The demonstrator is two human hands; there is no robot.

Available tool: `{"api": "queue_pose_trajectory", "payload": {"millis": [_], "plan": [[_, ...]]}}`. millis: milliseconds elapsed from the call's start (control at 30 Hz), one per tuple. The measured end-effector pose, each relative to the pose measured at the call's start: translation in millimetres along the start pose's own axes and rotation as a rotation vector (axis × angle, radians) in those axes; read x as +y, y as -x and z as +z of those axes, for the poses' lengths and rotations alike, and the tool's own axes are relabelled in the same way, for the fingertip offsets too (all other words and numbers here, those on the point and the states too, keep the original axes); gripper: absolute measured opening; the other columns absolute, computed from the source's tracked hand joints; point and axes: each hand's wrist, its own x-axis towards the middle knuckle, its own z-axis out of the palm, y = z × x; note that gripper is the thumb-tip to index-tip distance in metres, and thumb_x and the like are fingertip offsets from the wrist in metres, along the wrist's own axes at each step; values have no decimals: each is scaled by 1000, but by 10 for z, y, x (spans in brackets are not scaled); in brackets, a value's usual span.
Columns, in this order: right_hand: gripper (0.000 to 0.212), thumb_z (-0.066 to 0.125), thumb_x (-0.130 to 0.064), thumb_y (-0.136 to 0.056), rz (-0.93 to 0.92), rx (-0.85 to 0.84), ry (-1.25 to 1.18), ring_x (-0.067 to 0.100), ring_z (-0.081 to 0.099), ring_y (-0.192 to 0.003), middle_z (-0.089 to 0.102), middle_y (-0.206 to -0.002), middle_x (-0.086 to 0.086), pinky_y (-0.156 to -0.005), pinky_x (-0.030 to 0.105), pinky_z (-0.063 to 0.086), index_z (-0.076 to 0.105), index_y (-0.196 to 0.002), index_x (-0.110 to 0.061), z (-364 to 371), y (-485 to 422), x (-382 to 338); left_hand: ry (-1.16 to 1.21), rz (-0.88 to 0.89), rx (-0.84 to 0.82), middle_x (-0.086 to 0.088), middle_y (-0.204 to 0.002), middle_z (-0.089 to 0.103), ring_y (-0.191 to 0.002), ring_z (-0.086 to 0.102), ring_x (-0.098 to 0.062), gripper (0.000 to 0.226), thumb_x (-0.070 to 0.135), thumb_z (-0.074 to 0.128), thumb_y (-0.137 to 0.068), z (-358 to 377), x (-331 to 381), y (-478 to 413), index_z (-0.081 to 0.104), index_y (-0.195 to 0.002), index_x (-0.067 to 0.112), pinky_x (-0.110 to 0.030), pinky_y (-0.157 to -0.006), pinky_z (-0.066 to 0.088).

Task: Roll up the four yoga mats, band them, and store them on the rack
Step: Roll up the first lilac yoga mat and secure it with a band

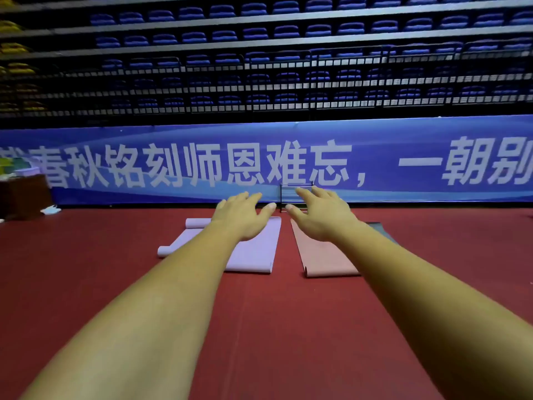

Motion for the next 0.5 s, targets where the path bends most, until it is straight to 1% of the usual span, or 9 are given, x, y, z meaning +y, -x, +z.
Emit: {"api": "queue_pose_trajectory", "payload": {"millis": [267,400,500], "plan": [[71,28,-67,-101,11,-139,27,33,13,-156,14,-171,6,-126,50,14,17,-162,-33,689,-224,-14,-32,-14,-116,-4,-165,28,-150,26,-26,70,68,24,-99,525,-369,-140,30,-157,29,-46,-119,21],[69,29,-65,-101,34,-179,30,34,16,-154,18,-169,7,-124,52,16,19,-161,-32,1139,-488,-134,-42,-11,-176,-4,-165,28,-150,26,-26,69,67,24,-100,856,-739,-341,31,-157,28,-45,-120,22],[70,29,-66,-101,62,-211,18,33,14,-155,15,-170,7,-125,51,14,16,-162,-34,1510,-772,-316,-73,-3,-204,-4,-165,27,-150,27,-26,68,67,23,-101,1063,-1134,-586,30,-157,29,-46,-119,21]]}}
